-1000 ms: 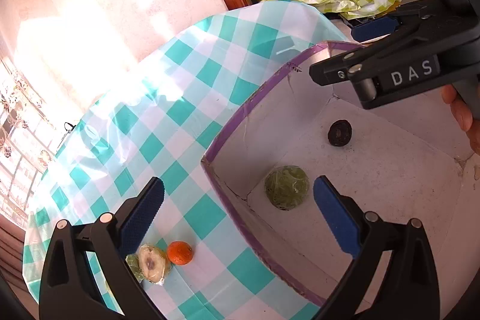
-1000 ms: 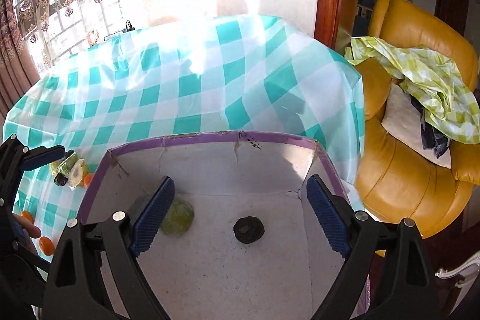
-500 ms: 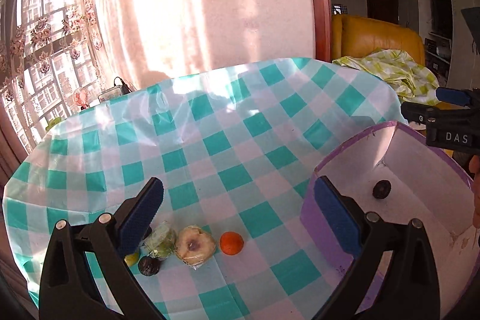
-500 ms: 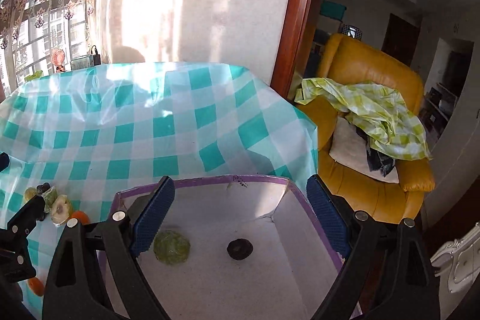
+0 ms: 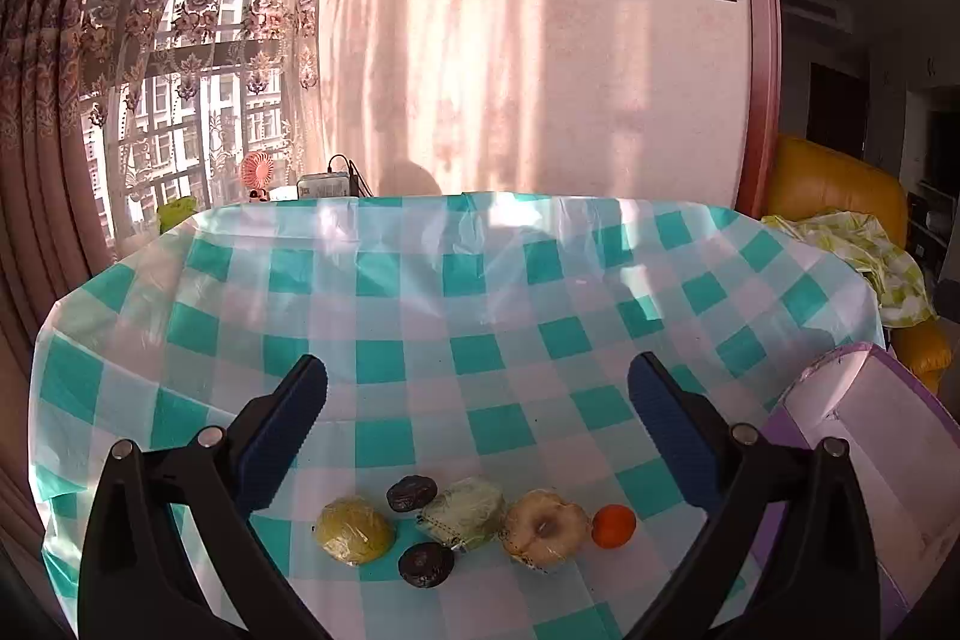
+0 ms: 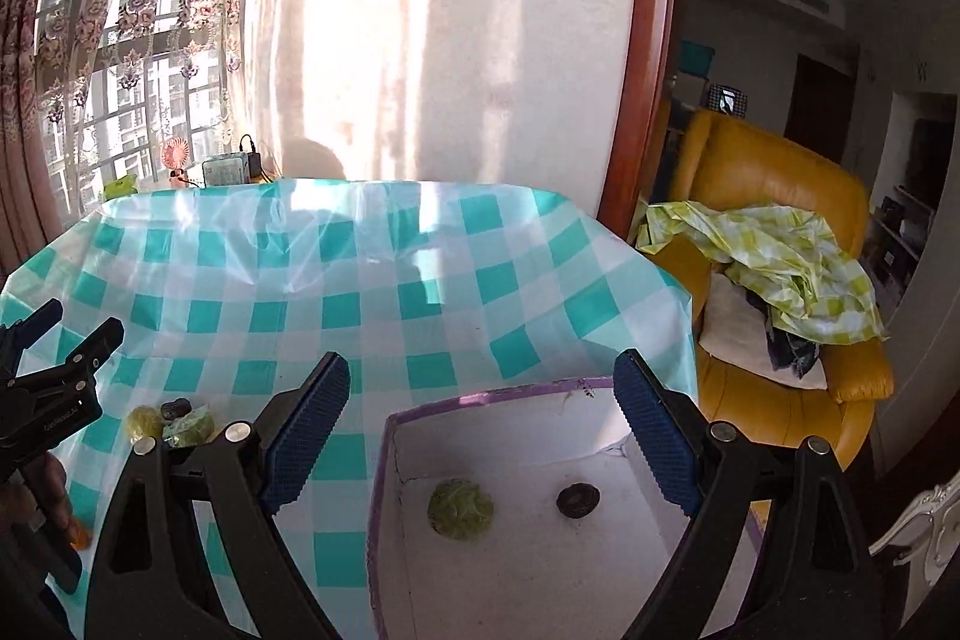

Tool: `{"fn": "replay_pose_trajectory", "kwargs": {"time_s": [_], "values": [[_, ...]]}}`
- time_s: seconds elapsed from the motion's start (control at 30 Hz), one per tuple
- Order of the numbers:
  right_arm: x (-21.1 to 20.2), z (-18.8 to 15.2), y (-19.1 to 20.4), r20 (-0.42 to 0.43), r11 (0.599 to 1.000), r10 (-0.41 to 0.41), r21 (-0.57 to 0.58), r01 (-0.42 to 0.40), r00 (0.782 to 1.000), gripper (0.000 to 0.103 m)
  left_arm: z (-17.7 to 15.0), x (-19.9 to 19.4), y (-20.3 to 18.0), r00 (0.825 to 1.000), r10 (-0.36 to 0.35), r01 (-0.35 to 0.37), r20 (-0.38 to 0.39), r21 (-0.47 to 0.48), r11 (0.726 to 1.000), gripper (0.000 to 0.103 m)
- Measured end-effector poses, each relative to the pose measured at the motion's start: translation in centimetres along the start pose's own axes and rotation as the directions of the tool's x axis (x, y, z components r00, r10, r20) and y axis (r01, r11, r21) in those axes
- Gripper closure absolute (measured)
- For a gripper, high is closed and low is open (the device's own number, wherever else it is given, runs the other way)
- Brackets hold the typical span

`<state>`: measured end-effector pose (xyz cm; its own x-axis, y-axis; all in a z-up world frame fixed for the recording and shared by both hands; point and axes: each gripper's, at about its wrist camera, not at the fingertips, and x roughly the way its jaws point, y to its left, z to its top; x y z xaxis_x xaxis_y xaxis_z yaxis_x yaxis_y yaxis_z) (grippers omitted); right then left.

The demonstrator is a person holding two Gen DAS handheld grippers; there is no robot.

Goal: Organize fruits
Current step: 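Move both tools back over the remaining fruits on the table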

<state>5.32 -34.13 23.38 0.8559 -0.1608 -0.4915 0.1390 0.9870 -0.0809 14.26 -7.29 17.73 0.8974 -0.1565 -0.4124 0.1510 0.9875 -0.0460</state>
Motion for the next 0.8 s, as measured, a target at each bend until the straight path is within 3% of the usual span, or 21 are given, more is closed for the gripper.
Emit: {"fn": "replay_pose_trajectory", "kwargs": {"time_s": [0.13,0.33,0.5,0.8], "values": [[-0.5,-0.3,1.3,-0.004,0.991,0.129,0.033,-0.128,0.992,0.016,-0.6,0.3,2.9,1.000,0.026,-0.027,-0.011,-0.045,0.999,0.002],[-0.8,-1.2,3.7,0.003,0.970,0.242,0.021,-0.242,0.970,0.016,-1.6,0.7,6.3,0.996,0.081,-0.083,-0.023,-0.100,0.991,0.002],[-0.9,-2.1,6.6,-0.021,0.966,0.250,-0.066,-0.251,0.968,0.016,-2.6,1.5,8.8,0.992,0.110,-0.119,-0.060,-0.171,0.978,0.002],[0.9,-4.2,9.6,-0.101,0.946,0.307,-0.079,-0.315,0.946,0.016,-4.6,3.3,11.3,0.983,0.108,-0.143,-0.145,-0.257,0.956,0.005]]}}
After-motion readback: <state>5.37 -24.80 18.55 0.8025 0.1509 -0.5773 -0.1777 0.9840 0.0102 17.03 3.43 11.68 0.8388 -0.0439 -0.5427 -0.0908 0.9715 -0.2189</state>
